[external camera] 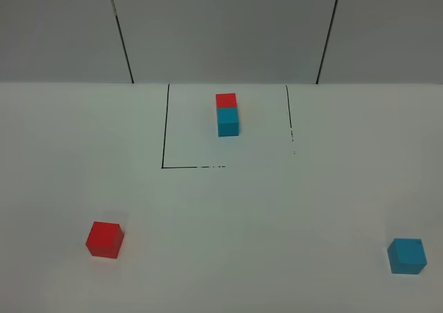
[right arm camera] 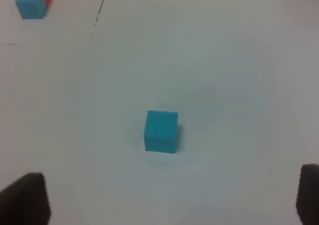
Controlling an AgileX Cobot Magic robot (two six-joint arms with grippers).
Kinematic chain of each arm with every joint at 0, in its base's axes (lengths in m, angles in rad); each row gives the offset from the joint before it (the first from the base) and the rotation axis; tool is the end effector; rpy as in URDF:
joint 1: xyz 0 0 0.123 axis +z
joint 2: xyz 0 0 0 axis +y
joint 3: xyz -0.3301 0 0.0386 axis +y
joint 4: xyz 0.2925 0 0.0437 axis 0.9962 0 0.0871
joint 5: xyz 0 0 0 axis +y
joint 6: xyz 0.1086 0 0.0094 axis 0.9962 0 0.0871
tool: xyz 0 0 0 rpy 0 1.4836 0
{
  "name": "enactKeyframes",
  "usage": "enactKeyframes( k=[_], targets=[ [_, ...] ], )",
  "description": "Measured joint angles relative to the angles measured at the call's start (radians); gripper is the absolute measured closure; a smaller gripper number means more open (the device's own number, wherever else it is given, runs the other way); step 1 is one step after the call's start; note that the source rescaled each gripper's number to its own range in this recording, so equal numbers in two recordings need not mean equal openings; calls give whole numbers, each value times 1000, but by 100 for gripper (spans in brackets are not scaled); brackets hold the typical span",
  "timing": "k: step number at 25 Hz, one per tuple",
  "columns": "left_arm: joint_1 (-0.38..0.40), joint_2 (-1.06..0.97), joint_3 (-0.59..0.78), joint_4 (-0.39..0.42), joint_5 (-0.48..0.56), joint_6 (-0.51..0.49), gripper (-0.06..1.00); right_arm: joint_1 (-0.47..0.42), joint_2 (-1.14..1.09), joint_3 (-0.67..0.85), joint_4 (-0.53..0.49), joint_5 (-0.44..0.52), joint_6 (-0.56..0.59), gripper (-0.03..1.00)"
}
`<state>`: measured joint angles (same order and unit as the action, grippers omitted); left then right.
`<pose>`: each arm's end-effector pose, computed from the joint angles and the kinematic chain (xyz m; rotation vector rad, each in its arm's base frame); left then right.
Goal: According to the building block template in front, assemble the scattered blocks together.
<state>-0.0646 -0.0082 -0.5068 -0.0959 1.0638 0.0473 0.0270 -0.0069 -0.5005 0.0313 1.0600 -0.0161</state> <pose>-0.0007 -0.0091 0.2927 0.1190 2.0275 -0.1254 0.0013 0.0030 0.2907 -0.0454 2.0356 0.0443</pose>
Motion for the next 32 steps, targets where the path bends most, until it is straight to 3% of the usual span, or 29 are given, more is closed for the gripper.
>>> enactKeyframes(
  k=[24,28,32],
  targets=[
    [0,7,0,0,-4,-14,27,0,0,0,0,-1,0,-3],
    [0,114,-47,0,-20,-71,26,0,0,0,0,-1,0,-3],
    [0,385,-129,-1,-14,-72,25,0,0,0,0,-1,0,-3]
  ],
)
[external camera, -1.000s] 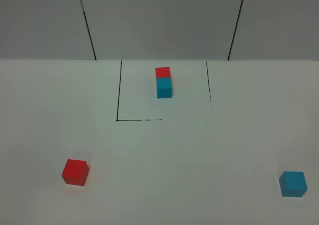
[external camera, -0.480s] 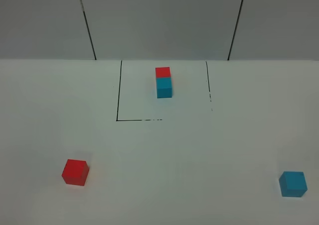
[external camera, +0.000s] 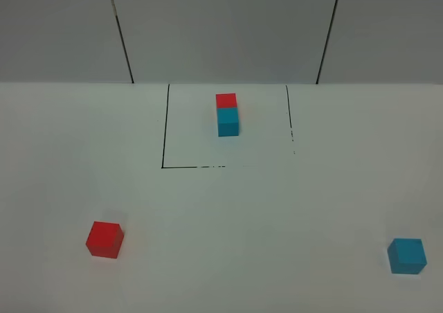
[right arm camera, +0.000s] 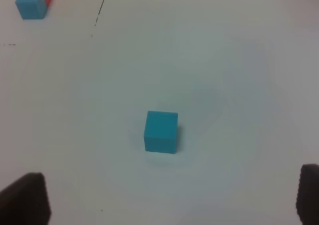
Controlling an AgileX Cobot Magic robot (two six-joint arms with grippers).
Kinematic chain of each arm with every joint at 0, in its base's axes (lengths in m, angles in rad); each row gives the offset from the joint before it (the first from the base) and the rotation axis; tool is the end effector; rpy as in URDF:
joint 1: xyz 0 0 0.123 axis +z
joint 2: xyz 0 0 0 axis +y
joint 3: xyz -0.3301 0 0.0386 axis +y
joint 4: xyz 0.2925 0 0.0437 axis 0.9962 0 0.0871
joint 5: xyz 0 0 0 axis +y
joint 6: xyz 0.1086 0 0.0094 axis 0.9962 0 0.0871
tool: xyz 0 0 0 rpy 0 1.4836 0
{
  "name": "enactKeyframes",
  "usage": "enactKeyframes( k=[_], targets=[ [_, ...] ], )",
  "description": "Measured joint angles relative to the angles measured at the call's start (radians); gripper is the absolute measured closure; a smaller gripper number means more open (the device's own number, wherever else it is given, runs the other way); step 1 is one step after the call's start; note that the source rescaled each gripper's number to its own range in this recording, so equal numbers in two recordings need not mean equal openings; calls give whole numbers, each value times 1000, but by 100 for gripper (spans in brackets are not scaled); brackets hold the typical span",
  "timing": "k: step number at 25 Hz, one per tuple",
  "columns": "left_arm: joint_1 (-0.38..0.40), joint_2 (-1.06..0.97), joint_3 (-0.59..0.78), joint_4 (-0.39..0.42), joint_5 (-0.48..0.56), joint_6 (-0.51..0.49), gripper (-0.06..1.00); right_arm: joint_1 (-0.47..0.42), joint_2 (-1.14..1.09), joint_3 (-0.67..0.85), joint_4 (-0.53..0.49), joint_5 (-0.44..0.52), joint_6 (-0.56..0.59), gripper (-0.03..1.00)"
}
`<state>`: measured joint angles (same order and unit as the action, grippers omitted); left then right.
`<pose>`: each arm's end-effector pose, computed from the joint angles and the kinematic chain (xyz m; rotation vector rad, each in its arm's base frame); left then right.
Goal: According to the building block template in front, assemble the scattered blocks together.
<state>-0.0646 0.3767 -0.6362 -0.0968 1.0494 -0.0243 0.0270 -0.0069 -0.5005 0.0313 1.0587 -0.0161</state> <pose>0.0610 -0.0131 0.3275 0.0352 2.2738 -0.1677 0.0014 0.0030 0.2908 -0.0454 2.0343 0.0443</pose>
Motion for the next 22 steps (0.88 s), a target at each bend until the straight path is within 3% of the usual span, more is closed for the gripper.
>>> enactKeyframes(
  k=[7,11,16,22],
  targets=[
    [-1,595,-172,-15,-2,0,25,0,0,0,0,-1,0,-3],
    [-57,889,-298,-20,-16,-3,25,0,0,0,0,-1,0,-3],
    [-160,1153,-411,-14,-82,-42,25,0,0,0,0,-1,0,-3],
    [-171,1359,-428,7,-174,-85,25,0,0,0,0,-1,0,-3]
  ],
)
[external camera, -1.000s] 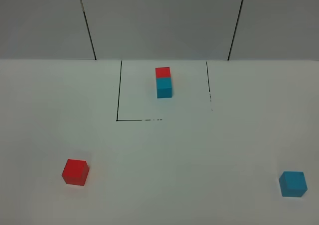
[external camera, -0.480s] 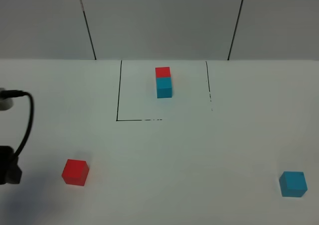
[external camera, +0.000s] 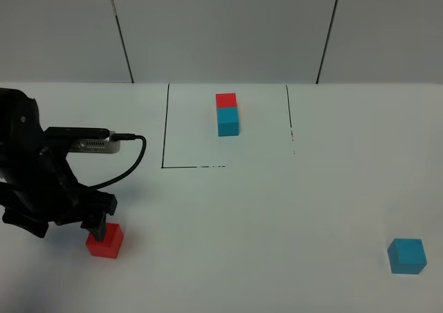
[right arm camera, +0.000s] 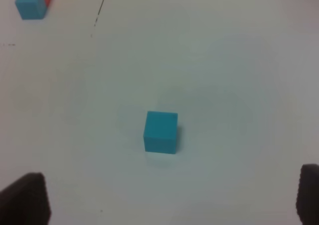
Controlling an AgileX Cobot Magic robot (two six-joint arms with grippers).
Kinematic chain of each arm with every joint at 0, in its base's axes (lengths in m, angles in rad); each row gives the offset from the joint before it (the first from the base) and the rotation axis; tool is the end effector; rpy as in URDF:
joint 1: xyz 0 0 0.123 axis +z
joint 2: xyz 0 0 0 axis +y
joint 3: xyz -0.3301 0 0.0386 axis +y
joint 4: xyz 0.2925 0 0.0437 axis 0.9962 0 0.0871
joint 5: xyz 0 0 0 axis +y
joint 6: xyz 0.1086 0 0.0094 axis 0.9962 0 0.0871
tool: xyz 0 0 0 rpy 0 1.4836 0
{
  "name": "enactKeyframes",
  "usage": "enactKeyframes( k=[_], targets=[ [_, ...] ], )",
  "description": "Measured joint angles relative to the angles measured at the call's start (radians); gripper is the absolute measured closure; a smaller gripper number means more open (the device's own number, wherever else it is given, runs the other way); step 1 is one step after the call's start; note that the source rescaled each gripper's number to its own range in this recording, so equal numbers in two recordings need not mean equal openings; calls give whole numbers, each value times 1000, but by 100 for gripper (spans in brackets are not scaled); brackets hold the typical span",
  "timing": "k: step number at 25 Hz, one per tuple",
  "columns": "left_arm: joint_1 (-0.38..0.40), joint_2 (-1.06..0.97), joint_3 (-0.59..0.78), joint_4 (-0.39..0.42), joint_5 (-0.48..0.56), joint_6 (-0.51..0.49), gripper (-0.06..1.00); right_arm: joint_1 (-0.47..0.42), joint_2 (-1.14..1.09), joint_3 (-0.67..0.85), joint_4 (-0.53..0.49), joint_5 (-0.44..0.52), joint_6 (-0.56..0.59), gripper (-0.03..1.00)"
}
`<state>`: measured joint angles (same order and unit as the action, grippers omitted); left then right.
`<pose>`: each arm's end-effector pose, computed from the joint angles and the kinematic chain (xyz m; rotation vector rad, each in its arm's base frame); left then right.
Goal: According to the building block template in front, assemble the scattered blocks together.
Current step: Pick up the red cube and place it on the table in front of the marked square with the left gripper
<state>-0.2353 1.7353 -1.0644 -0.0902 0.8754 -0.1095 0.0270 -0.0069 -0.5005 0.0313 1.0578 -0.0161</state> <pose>0.3490 -0.0914 0.1867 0.1092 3.0390 -0.1378 0.0014 0.0030 0.2909 -0.0454 2.0334 0.0442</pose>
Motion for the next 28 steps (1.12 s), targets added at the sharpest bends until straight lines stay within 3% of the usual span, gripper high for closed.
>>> enactKeyframes(
  k=[10,28],
  targets=[
    [-42,142,-6,-8,-146,-3,25,0,0,0,0,0,0,-3],
    [-58,210,-10,-9,-192,-4,32,0,0,0,0,0,0,-3]
  ],
)
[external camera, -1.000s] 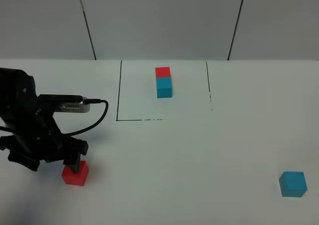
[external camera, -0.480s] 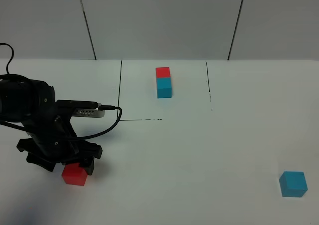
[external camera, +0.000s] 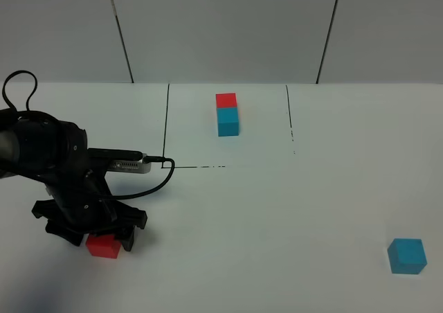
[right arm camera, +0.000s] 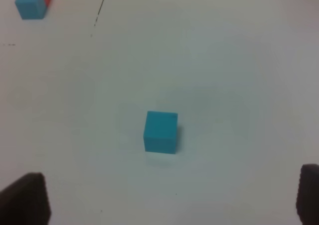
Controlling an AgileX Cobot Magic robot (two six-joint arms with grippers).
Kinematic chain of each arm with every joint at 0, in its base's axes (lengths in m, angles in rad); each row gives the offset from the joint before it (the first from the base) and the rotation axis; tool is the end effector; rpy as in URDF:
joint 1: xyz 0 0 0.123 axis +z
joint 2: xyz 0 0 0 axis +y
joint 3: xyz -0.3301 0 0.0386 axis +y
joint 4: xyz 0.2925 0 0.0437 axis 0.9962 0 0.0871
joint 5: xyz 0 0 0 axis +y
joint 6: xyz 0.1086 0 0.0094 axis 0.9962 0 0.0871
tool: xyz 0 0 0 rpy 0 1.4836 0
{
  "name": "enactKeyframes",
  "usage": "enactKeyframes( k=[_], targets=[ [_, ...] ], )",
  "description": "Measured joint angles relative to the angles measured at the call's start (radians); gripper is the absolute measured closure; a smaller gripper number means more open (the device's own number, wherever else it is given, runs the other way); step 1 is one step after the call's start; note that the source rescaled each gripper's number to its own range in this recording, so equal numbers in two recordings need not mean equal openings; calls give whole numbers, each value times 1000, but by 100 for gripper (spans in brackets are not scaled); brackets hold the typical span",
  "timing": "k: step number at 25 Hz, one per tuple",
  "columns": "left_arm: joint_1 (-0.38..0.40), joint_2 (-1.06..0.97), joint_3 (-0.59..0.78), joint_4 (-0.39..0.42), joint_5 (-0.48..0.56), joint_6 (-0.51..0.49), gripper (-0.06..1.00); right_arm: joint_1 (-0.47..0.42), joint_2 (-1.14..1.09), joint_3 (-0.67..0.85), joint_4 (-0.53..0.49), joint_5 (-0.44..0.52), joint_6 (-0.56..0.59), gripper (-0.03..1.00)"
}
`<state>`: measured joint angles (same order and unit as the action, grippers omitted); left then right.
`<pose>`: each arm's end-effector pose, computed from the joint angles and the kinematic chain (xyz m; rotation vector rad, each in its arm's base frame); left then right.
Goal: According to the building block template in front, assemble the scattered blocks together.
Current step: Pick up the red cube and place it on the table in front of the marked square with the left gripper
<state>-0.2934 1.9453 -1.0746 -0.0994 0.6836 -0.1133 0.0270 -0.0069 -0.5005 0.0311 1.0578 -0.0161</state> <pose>0.3713 -0.1193 0.1124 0.1620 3.0465 -0.1317 0.0014 0.0030 0.2909 -0.0453 2.0334 0.0440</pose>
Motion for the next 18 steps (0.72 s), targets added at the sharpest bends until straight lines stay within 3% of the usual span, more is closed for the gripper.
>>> enactKeyframes(
  k=[3,7,8,14,18],
  targets=[
    [0,3,-1,0,0,0,46,0,0,0,-1,0,0,-3],
    [0,7,-1,1,2,-1,90,0,0,0,-1,0,0,-3],
    [0,7,-1,1,3,-1,94,0,0,0,-1,0,0,-3],
    [0,8,-58,2,61,35,94,0,0,0,-1,0,0,-3],
    [0,8,-207,2,218,217,94,0,0,0,-1,0,0,-3]
  ],
)
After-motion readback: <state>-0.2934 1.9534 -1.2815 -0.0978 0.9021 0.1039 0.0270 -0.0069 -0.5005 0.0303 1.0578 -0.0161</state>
